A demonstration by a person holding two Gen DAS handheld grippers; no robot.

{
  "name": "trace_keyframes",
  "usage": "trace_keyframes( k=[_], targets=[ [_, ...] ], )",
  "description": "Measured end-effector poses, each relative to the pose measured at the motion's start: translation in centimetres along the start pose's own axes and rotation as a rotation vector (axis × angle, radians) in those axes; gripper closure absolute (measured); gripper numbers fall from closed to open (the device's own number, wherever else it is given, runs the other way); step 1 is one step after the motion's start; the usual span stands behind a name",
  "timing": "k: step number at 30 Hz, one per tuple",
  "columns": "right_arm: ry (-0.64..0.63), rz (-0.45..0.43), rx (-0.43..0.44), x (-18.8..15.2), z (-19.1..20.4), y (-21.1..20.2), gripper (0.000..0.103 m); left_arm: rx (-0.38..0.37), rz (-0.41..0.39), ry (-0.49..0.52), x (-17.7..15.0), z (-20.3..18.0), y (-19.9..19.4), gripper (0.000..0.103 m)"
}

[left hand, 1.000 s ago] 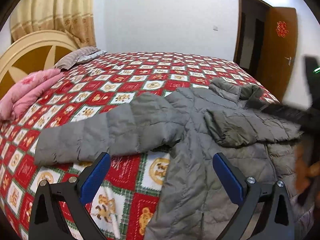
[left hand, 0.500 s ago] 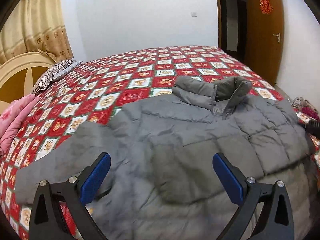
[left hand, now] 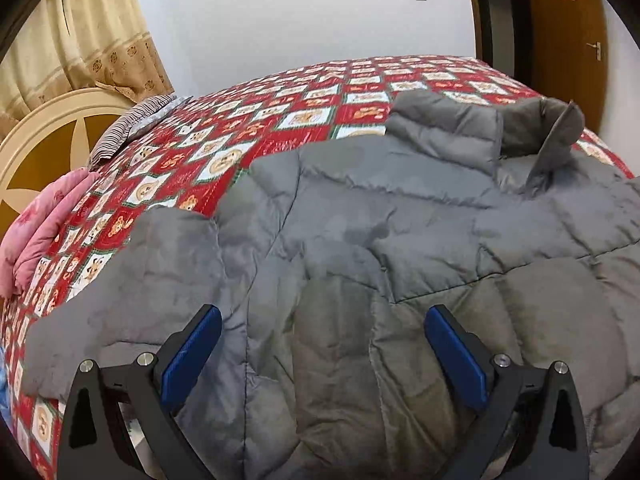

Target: Fold large clothes

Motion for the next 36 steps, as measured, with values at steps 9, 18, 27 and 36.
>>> trace_keyframes(
  k=[9,18,27,36],
  targets=[
    [-0.074,0.033,-0.094,-2.9,0.1,4.3,0.082,-0.032,0.035,-0.04,-0.7,0.0,1.4,0.001],
    [-0.222,-0.027,-0.012,-5.3,6.8,-3.1,0.074,-0.035,0.037,-0.047,-0.6,-0.1,1.4,0.001],
    [-0.309,0.054,-0.015,-11.2,9.0,-0.1,0.055,-0.107,0.072,-0.11,-1.1,0.9,1.1,0.001],
    [-0.299,0.045,0.007,-11.4,9.4,-0.9,0.052,-0.08,-0.066,-0.633,-5.0,19.1,-7.9,0.001]
  ],
)
Point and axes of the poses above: each gripper's, at about its wrist camera, not at the fingertips, and y roughly the way its jaws point, z to its left, x to its top, the point moved 8 cm from there along y, roughly the way its jaws point, and after that the axes turned 2 degrees about -y, right-handed, at the moved point
